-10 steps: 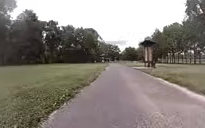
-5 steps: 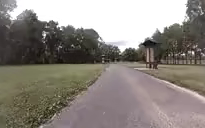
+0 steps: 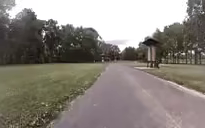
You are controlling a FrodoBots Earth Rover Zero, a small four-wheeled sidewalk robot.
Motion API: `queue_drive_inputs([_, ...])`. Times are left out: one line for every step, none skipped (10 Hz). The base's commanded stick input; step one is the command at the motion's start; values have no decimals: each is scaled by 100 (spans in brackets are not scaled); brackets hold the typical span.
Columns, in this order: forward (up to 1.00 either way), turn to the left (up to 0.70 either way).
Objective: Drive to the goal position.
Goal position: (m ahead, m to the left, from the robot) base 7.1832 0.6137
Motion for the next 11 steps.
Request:
queue_drive_inputs([70, 0])
queue_drive_inputs([70, 0])
queue_drive_inputs([70, 0])
queue_drive_inputs([70, 0])
queue_drive_inputs([70, 0])
queue_drive_inputs([70, 0])
queue_drive_inputs([70, 0])
queue_drive_inputs([70, 0])
queue_drive_inputs([70, 0])
queue_drive_inputs([70, 0])
queue_drive_inputs([70, -14])
